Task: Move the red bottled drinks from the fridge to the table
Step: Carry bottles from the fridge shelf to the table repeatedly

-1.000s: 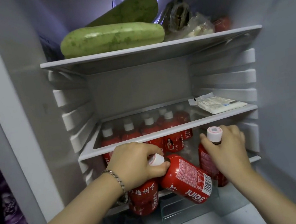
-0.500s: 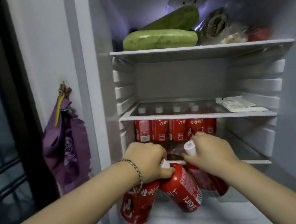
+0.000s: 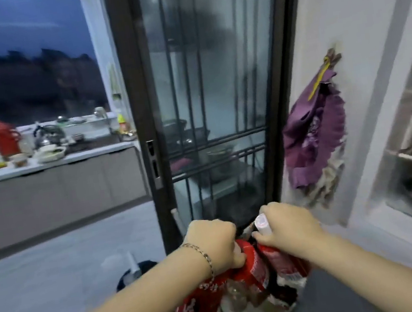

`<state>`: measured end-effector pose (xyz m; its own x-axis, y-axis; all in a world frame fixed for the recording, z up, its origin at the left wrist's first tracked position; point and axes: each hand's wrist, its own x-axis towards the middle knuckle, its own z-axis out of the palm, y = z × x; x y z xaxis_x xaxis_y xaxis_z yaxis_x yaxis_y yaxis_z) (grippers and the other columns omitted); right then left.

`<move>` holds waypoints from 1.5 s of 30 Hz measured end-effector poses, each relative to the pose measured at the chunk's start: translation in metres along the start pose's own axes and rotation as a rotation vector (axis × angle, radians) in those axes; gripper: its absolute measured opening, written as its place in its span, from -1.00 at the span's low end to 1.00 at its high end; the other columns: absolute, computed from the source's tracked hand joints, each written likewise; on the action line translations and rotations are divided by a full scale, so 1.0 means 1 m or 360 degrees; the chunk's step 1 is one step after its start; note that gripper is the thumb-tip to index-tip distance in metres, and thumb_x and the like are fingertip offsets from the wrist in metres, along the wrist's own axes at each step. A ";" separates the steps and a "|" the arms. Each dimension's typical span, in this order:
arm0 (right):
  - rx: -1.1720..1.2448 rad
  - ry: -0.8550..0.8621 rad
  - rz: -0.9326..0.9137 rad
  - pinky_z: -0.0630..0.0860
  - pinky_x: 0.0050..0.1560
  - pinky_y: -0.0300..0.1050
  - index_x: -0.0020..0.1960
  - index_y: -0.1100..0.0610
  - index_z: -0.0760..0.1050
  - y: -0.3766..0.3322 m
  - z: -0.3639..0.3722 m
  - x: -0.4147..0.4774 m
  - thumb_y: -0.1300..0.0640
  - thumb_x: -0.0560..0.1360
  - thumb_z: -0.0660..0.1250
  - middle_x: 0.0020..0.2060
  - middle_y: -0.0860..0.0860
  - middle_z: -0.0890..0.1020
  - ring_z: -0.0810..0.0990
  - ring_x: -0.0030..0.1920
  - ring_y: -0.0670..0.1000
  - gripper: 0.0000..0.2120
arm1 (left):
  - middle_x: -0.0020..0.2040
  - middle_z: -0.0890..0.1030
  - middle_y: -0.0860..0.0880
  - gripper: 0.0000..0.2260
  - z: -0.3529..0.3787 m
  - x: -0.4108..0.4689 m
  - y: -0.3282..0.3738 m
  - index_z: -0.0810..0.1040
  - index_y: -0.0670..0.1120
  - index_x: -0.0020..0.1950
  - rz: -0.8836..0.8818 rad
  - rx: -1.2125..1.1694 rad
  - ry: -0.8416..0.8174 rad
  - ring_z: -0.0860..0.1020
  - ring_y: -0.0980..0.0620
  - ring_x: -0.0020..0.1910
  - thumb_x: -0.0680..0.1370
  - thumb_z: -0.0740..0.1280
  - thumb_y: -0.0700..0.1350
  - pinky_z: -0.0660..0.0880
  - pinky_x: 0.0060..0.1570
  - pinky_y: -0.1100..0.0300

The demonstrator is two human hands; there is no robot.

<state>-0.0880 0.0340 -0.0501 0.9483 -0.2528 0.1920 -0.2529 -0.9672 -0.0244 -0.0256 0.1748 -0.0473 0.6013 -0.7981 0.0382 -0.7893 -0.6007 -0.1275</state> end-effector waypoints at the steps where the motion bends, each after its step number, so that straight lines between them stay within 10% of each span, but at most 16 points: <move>1: 0.0026 -0.0027 -0.0116 0.38 -0.09 -0.10 -0.04 0.07 0.39 -0.031 0.004 0.003 -0.15 0.48 0.25 0.10 0.03 0.55 0.52 0.17 0.10 -0.72 | -0.02 0.62 -0.06 -0.73 0.007 -0.024 -0.020 0.52 -0.07 0.02 -0.0117 0.0000 -0.0036 0.59 -0.11 -0.02 0.48 0.25 0.08 0.35 -0.19 0.15; 21: 0.0364 -0.0336 -0.1951 0.47 0.01 -0.06 0.07 0.11 0.45 -0.699 0.015 -0.252 -0.14 0.45 0.30 0.10 0.08 0.56 0.54 0.14 0.13 -0.64 | 0.02 0.63 -0.09 -0.73 0.054 -0.718 -0.212 0.56 -0.07 -0.02 -0.2361 -0.0021 -0.0177 0.58 -0.13 0.05 0.43 0.27 0.08 0.44 -0.07 0.18; 45: 0.0415 -0.0640 -0.3346 0.55 -0.06 -0.14 0.20 0.05 0.41 -1.206 -0.001 -0.752 -0.19 0.48 0.28 0.10 0.00 0.53 0.57 0.04 0.03 -0.59 | 0.02 0.59 0.03 -0.65 0.073 -1.313 -0.185 0.52 0.01 0.10 -0.3922 -0.0332 -0.0188 0.55 0.02 0.00 0.46 0.27 0.21 0.51 0.00 0.15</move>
<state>-0.4963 1.3902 -0.1644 -0.2936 0.9544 -0.0540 0.9369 0.2761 -0.2146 -0.6600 1.3377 -0.1457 0.0363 0.9909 -0.1297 0.9955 -0.0246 0.0911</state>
